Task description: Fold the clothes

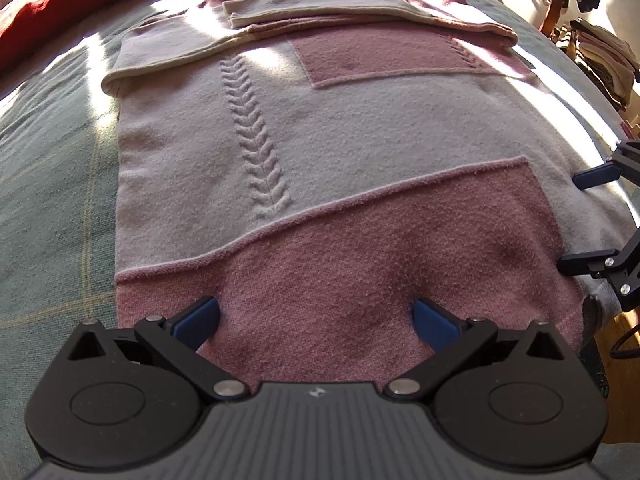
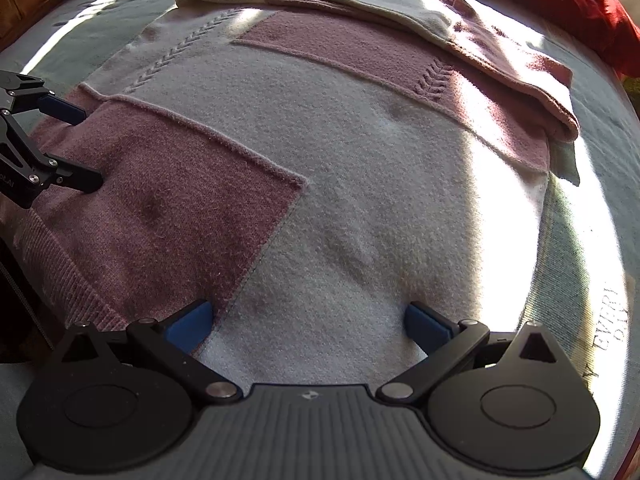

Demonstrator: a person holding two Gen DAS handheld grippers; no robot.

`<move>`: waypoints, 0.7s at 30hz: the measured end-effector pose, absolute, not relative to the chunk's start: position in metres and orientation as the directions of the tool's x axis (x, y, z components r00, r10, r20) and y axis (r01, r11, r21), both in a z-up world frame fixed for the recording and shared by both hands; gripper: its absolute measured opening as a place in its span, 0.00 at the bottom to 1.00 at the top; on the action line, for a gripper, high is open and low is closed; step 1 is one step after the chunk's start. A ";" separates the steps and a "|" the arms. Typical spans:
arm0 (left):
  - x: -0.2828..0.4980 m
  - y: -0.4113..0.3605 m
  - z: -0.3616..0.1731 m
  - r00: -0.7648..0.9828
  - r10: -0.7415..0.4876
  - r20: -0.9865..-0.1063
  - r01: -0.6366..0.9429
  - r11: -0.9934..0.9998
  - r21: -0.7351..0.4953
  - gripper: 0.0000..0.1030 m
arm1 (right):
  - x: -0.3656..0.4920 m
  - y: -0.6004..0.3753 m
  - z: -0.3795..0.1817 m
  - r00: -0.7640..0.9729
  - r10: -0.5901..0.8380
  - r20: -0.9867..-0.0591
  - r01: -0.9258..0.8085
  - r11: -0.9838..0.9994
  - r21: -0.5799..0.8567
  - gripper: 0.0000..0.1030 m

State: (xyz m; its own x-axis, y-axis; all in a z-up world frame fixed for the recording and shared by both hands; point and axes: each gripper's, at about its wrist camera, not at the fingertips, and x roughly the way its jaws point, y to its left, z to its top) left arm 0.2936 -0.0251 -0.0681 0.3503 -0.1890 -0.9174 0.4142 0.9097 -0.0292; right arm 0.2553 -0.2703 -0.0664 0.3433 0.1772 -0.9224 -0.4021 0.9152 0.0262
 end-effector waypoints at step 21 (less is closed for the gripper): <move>0.274 -0.027 -0.057 0.402 -0.176 -0.899 0.450 0.892 0.027 0.99 | 0.235 -0.282 -0.056 0.388 0.193 -0.901 -0.457 0.890 -0.007 1.00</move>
State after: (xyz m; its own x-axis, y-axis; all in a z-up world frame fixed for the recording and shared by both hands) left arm 0.2745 -0.0266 -0.0568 0.4021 -0.1760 -0.8985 0.4503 0.8925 0.0267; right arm 0.2346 -0.2817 -0.0563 0.3885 0.1928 -0.9011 -0.4567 0.8896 -0.0066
